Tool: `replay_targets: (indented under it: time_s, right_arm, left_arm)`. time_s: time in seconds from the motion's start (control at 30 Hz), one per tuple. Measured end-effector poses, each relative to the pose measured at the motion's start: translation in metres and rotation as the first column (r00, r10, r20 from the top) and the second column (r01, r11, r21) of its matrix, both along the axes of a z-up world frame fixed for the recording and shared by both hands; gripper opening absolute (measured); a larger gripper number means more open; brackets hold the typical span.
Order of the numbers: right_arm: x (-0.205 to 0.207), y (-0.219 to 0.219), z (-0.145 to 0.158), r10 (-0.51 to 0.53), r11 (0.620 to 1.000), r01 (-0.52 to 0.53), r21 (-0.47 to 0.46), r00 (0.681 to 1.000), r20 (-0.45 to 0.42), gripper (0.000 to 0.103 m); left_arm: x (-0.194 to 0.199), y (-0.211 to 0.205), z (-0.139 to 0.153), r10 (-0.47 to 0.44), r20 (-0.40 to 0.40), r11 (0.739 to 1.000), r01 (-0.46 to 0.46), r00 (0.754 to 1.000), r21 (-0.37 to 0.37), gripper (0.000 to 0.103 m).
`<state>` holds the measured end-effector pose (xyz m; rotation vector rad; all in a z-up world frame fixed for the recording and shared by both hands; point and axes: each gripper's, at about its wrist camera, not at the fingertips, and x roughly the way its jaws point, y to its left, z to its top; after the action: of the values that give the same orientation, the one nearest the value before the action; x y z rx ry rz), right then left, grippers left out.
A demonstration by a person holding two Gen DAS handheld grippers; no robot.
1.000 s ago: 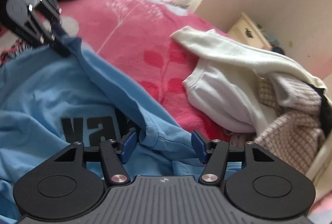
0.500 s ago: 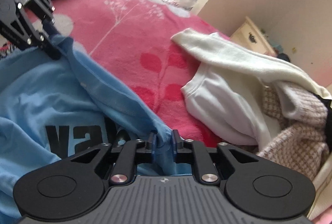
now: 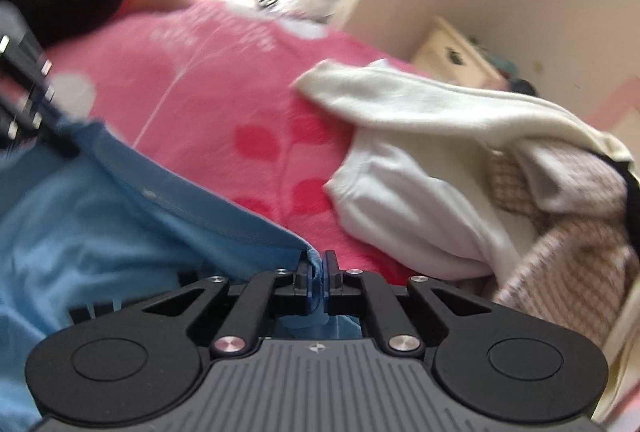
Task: Fold clothes
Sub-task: 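Lift the blue T-shirt high with both grippers, stretching it between them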
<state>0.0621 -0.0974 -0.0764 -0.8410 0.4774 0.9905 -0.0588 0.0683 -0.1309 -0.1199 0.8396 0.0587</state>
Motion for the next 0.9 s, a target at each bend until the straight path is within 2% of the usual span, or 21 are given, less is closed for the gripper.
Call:
replay_targets:
  time_s: [0.17, 0.4, 0.53, 0.7, 0.9]
  right_arm:
    - [-0.005, -0.014, 0.025, -0.111, 0.984, 0.112, 0.14, 0.994, -0.016, 0.004]
    - [-0.023, -0.03, 0.066, -0.249, 0.919, 0.253, 0.303, 0.967, -0.052, 0.004]
    - [-0.049, -0.03, 0.089, -0.288, 0.895, 0.283, 0.345, 0.957, -0.037, 0.004]
    - [-0.078, -0.027, 0.108, -0.294, 0.881, 0.281, 0.381, 0.955, -0.026, 0.004]
    - [-0.102, -0.013, 0.119, -0.268, 0.889, 0.25, 0.384, 0.963, -0.007, 0.004]
  left_arm:
    - [-0.009, 0.0, 0.02, 0.021, 0.097, 1.0, -0.02, 0.995, -0.008, 0.006]
    - [-0.032, 0.0, 0.064, 0.051, 0.235, 0.998, -0.04, 0.971, -0.048, 0.006]
    - [-0.046, 0.002, 0.089, 0.081, 0.293, 0.994, -0.055, 0.953, -0.098, 0.006]
    - [-0.064, -0.002, 0.112, 0.071, 0.326, 0.996, -0.052, 0.943, -0.067, 0.005]
    - [-0.08, -0.001, 0.131, 0.077, 0.365, 0.997, -0.068, 0.928, -0.038, 0.005]
